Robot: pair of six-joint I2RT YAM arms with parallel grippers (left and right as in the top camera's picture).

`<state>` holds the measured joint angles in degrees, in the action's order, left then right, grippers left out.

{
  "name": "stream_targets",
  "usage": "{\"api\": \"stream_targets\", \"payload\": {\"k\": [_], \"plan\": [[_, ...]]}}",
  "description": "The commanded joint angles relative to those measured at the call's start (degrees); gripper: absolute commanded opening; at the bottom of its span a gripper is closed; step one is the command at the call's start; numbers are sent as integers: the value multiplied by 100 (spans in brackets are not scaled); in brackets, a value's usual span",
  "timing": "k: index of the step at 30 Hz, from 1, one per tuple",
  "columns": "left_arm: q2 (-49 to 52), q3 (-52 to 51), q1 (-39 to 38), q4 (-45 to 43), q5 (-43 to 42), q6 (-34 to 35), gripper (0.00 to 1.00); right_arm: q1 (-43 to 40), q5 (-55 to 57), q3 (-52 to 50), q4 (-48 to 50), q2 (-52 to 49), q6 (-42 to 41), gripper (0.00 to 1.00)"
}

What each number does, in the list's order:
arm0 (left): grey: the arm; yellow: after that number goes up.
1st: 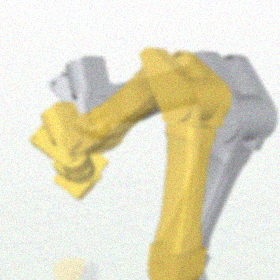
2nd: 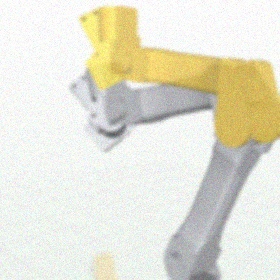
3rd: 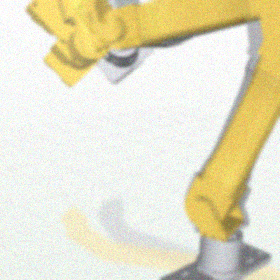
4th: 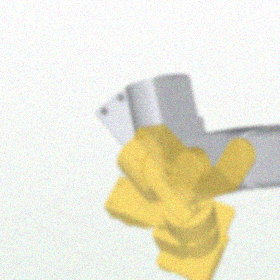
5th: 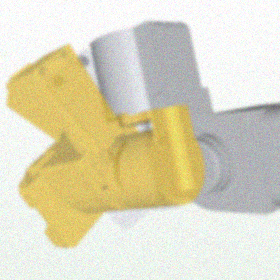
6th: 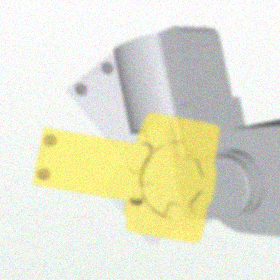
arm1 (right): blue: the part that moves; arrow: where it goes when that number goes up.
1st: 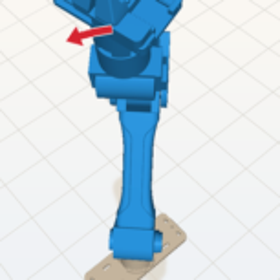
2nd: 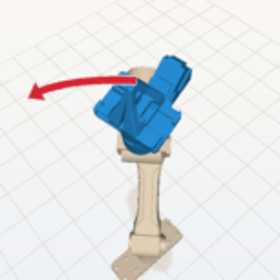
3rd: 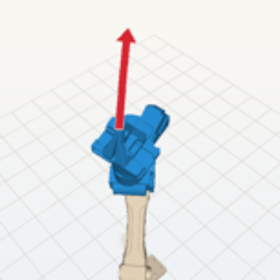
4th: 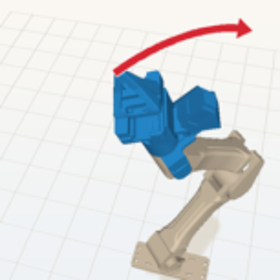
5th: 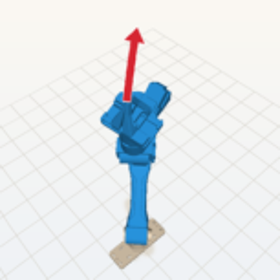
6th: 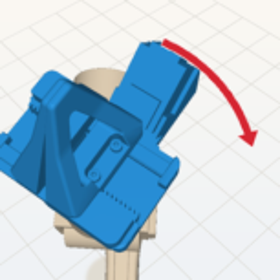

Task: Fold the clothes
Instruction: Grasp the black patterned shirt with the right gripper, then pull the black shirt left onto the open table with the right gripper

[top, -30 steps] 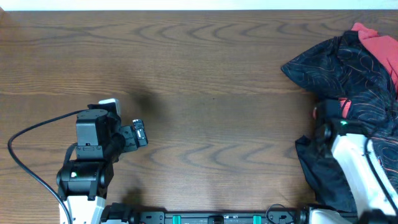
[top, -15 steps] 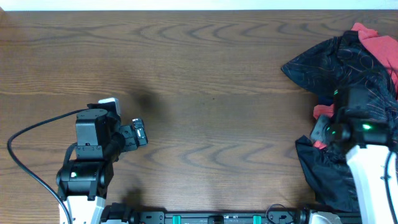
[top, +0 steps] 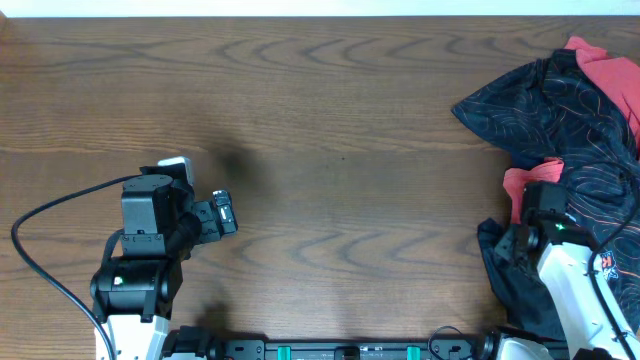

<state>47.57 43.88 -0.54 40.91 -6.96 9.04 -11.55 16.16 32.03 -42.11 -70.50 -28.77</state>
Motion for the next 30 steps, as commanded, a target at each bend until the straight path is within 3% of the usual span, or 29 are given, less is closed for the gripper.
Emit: {"api": "stream_targets", "payload": {"k": [1, 4, 5, 12, 17, 24, 27, 30], "plan": [[-9, 136, 24, 0, -13, 31, 98, -81, 164, -39, 85, 9, 13, 47], [-9, 136, 24, 2, -15, 31, 98, -81, 164, -39, 66, 9, 13, 9], [-9, 136, 24, 2, -15, 31, 98, -81, 164, -39, 48, 9, 13, 1], [-9, 136, 24, 0, -13, 31, 98, -81, 96, 129, -343, 37, 11, 1], [-9, 136, 24, 0, -13, 28, 98, -81, -522, 992, -1088, 238, 94, 1], [-9, 136, 24, -2, -13, 31, 98, -2, -3104, 2979, -1692, 455, 2221, 1], [-9, 136, 24, -2, -13, 31, 98, 278, -4159, 3344, -1904, 457, 2889, 1], [-9, 136, 24, -2, -13, 31, 98, 817, -4369, 3261, -2052, 437, 3036, 1]]}}
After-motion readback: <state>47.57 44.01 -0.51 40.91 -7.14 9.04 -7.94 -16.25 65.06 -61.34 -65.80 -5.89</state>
